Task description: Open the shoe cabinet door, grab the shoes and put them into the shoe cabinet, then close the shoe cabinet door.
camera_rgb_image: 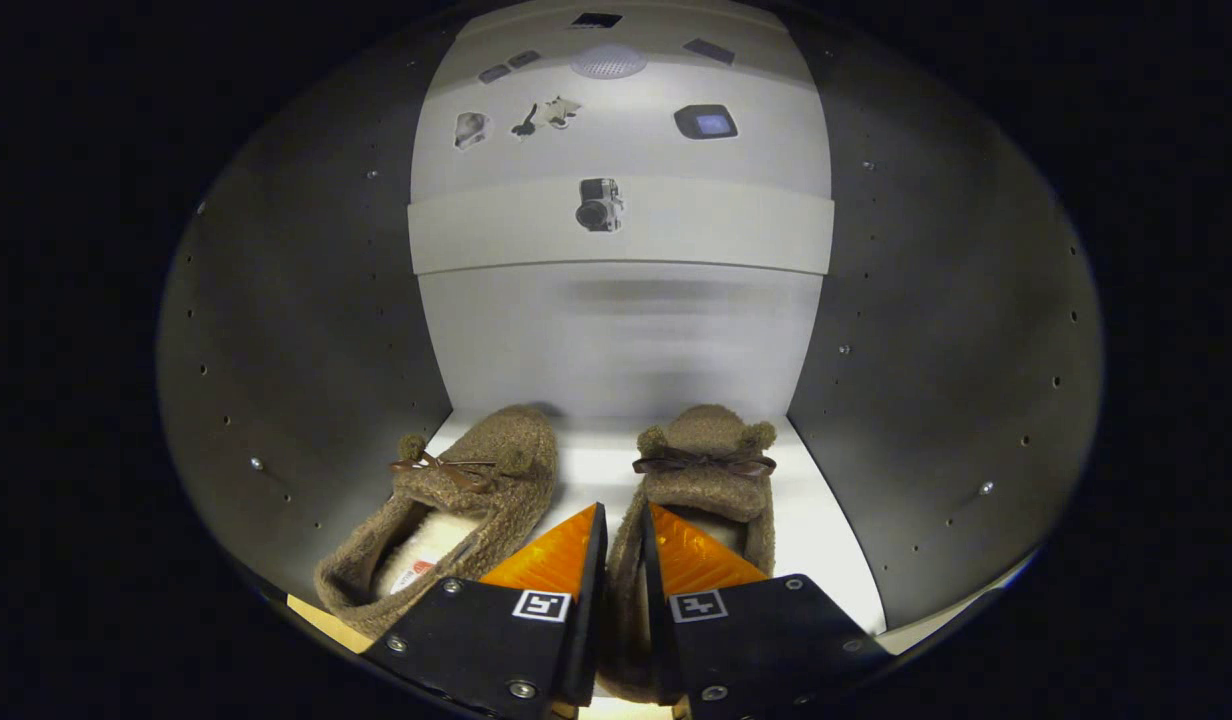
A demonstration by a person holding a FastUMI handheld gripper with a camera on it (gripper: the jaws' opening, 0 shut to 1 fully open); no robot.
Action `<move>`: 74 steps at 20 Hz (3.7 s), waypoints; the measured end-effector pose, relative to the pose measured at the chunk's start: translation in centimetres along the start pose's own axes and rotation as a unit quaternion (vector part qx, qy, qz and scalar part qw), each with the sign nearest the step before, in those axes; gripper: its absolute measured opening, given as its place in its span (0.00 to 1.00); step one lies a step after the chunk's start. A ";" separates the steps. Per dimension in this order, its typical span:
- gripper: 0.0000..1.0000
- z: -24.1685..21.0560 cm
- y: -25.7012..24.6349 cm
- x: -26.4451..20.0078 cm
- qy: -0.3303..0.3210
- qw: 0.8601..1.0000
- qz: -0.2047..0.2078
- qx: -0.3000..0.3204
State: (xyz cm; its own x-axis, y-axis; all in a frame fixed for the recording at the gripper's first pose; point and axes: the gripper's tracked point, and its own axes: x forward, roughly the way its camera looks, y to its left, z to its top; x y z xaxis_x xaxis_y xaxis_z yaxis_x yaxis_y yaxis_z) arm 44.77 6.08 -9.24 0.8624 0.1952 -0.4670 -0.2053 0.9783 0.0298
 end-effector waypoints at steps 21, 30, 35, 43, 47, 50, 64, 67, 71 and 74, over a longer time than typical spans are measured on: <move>0.22 0.0 1.7 -23.3 -0.104 0.994 -0.038 -0.002; 0.26 -5.3 0.2 -37.7 -0.122 0.990 -0.074 0.021; 0.28 -8.5 -3.7 -44.8 -0.130 0.982 -0.125 0.047; 0.35 -13.7 -13.4 -50.8 -0.127 0.964 -0.222 0.078; 0.38 -14.8 -16.5 -50.4 -0.127 0.957 -0.241 0.098; 0.39 -14.5 -17.8 -49.3 -0.142 0.955 -0.236 0.111; 0.45 -12.2 -17.3 -47.1 -0.167 0.961 -0.210 0.073; 0.44 -12.2 -15.6 -47.0 -0.170 0.964 -0.189 0.072; 0.44 -12.0 -12.1 -46.3 -0.174 0.972 -0.139 0.072; 0.44 -11.4 -9.3 -45.6 -0.183 0.977 -0.099 0.055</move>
State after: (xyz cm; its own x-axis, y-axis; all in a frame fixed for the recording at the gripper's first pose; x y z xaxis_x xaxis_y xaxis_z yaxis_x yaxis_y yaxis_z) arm 2.03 -12.72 1.70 0.9920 -0.0056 -0.1264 0.0152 0.9971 0.0750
